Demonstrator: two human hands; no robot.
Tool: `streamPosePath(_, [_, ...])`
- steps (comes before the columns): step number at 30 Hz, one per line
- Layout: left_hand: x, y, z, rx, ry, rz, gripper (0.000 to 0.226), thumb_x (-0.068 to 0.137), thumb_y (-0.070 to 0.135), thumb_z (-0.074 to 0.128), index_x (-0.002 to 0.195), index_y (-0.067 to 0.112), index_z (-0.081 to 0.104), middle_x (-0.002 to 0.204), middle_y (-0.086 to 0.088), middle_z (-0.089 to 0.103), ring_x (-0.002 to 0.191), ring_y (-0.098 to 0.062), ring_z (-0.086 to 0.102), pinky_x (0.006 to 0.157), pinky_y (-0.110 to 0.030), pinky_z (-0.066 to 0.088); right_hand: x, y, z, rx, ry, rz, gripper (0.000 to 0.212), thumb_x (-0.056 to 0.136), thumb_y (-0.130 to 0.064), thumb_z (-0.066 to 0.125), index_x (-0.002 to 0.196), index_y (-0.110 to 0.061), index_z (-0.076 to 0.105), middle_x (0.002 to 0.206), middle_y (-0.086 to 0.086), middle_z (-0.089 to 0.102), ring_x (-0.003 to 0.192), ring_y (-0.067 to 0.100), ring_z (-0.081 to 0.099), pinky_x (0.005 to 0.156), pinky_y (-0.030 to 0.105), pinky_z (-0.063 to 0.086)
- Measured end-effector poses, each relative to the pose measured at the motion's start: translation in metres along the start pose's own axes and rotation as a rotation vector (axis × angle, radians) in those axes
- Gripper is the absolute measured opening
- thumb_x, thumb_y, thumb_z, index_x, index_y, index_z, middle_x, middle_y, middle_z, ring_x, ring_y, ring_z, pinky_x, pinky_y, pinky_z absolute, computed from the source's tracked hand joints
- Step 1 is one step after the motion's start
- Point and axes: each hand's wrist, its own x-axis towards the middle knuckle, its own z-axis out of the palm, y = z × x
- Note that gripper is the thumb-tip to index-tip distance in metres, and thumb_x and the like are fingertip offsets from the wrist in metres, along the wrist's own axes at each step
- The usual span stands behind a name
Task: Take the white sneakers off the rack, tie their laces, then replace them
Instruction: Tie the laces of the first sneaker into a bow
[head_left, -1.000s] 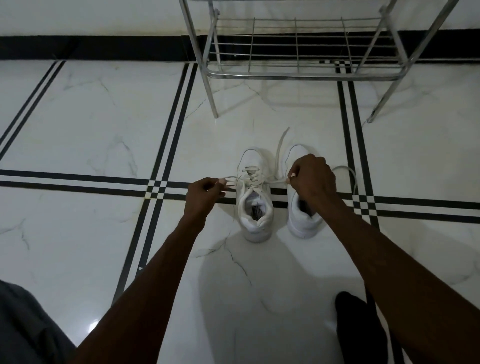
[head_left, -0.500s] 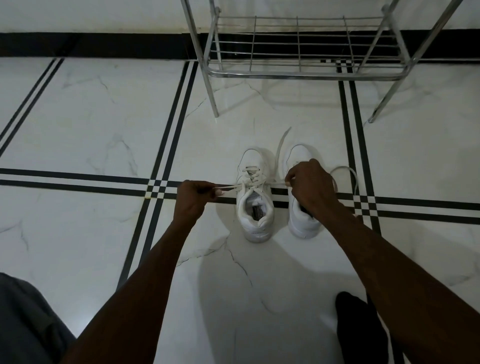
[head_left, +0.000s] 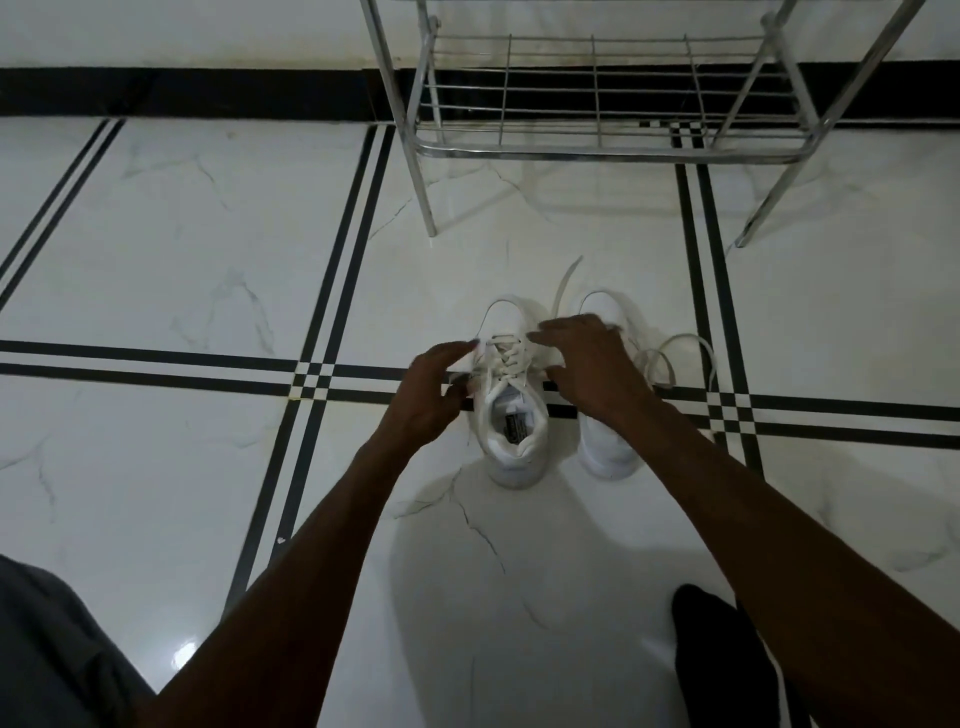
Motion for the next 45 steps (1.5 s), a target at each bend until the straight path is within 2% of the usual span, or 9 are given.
streamPosePath(2, [0.002,0.015,0.008,-0.036,0.001,0.017,0.046,0.093,-0.002,0.065,0.137,0.011,0.063,0.138,-0.012,0.063,0.126,-0.020,0.059,0.102,-0.027,0.048,-0.002,-0.001,0.008,0.136,-0.057,0.016,0.040,0.082,-0.016,0.067,0.122,-0.020,0.068,0.127,0.010,0.067,0.119,0.033,0.060,0.101,0.055,0.044])
streamPosePath(9, [0.001,0.018,0.022,-0.005,0.184,-0.164,0.017,0.091,0.026,0.069,0.105,0.028,0.080,0.105,0.003,0.079,0.101,-0.021,0.072,0.090,-0.050,0.055,-0.009,-0.009,0.013,0.032,0.001,0.053,0.014,0.082,-0.013,0.063,0.083,-0.017,0.076,0.085,0.004,0.077,0.084,0.026,0.069,0.091,0.048,0.048])
streamPosePath(15, [-0.001,0.027,0.014,0.611,0.148,0.040,0.023,0.088,0.016,0.070,0.105,0.029,0.078,0.105,0.005,0.074,0.110,-0.028,0.055,0.106,-0.055,0.029,-0.005,-0.010,0.006,-0.059,-0.010,0.017,0.017,0.075,-0.005,0.064,0.059,-0.013,0.063,0.066,0.004,0.064,0.068,0.026,0.066,0.069,0.035,0.048])
streamPosePath(18, [-0.004,0.025,0.009,0.722,0.147,0.096,0.025,0.077,0.014,0.078,0.098,0.026,0.079,0.099,0.003,0.074,0.106,-0.029,0.054,0.101,-0.056,0.030,-0.007,-0.012,0.008,-0.133,0.014,0.001,0.024,0.077,-0.003,0.061,0.058,-0.017,0.058,0.070,0.009,0.064,0.073,0.028,0.066,0.066,0.030,0.034])
streamPosePath(22, [-0.007,0.028,0.006,0.745,0.146,0.084,0.019,0.077,0.016,0.077,0.095,0.022,0.079,0.093,-0.001,0.070,0.106,-0.032,0.053,0.098,-0.054,0.030,-0.009,-0.016,0.012,-0.217,0.049,0.033,0.029,0.083,-0.002,0.057,0.061,-0.018,0.048,0.084,0.011,0.069,0.086,0.032,0.066,0.081,0.040,0.044])
streamPosePath(30, [-0.006,0.024,0.014,0.692,0.213,0.031,0.016,0.078,0.013,0.076,0.088,0.025,0.080,0.082,0.001,0.066,0.096,-0.030,0.052,0.089,-0.049,0.033,-0.009,-0.017,0.019,-0.323,0.038,0.082,0.016,0.087,-0.009,0.058,0.074,-0.012,0.065,0.090,0.009,0.071,0.092,0.030,0.066,0.088,0.042,0.045])
streamPosePath(37, [-0.004,0.018,0.018,0.599,0.225,-0.042,0.017,0.084,0.013,0.070,0.091,0.025,0.080,0.083,0.002,0.066,0.092,-0.029,0.051,0.081,-0.041,0.030,-0.006,-0.016,0.022,-0.276,0.049,0.074,0.023,0.084,-0.005,0.058,0.064,-0.015,0.052,0.081,0.012,0.071,0.085,0.031,0.067,0.085,0.042,0.045])
streamPosePath(41, [-0.001,0.024,0.017,0.269,0.210,-0.148,0.017,0.095,0.016,0.064,0.096,0.013,0.081,0.091,-0.011,0.076,0.088,-0.031,0.068,0.071,-0.032,0.044,-0.010,-0.013,0.032,0.030,-0.034,0.171,0.029,0.089,-0.011,0.045,0.087,0.004,0.069,0.088,0.015,0.064,0.069,0.017,0.054,0.073,0.037,0.041])
streamPosePath(45, [0.001,0.022,0.015,-0.154,0.200,-0.276,0.019,0.099,0.025,0.061,0.108,0.011,0.071,0.107,-0.012,0.073,0.095,-0.028,0.072,0.080,-0.044,0.062,-0.005,-0.020,0.034,0.104,-0.016,0.282,0.013,0.085,-0.003,0.057,0.094,0.001,0.065,0.098,0.020,0.069,0.089,0.030,0.065,0.066,0.029,0.038])
